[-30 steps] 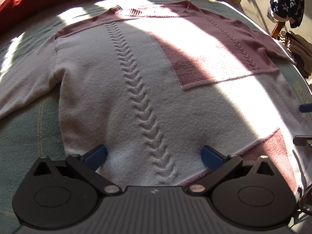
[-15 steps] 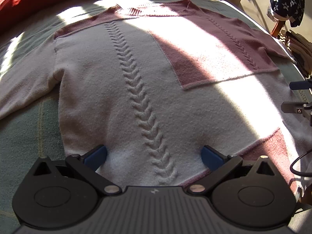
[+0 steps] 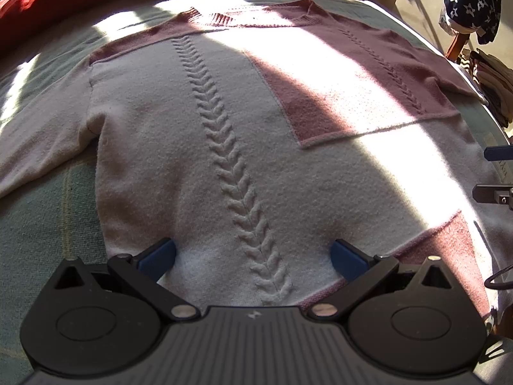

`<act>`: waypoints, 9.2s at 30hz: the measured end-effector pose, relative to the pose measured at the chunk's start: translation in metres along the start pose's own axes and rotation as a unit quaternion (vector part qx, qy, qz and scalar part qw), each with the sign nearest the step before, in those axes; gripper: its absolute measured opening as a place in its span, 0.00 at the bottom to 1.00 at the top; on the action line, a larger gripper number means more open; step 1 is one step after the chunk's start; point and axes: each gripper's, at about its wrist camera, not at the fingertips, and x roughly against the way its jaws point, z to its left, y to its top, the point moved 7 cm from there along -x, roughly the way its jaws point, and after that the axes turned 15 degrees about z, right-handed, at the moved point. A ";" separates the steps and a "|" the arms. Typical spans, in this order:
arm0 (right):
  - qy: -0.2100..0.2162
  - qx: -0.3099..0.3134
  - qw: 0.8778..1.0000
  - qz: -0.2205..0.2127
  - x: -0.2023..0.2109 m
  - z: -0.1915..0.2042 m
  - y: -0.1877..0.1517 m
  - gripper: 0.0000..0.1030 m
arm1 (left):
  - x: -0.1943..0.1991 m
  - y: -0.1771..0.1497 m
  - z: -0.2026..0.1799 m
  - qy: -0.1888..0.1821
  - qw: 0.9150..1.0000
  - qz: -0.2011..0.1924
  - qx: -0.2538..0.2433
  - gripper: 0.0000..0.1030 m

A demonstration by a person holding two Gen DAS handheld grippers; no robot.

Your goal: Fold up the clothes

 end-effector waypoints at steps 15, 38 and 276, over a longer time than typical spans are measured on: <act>0.034 -0.049 0.994 0.089 0.000 0.044 -0.058 1.00 | -0.001 0.001 0.000 -0.002 1.000 0.014 -0.006 1.00; 0.071 -0.093 0.988 0.106 0.010 0.063 -0.050 1.00 | 0.029 -0.028 -0.021 -0.001 0.999 0.018 -0.038 0.99; 0.004 0.025 0.987 -0.159 0.002 0.045 -0.147 1.00 | 0.021 -0.116 -0.104 -0.047 0.980 -0.188 0.042 0.99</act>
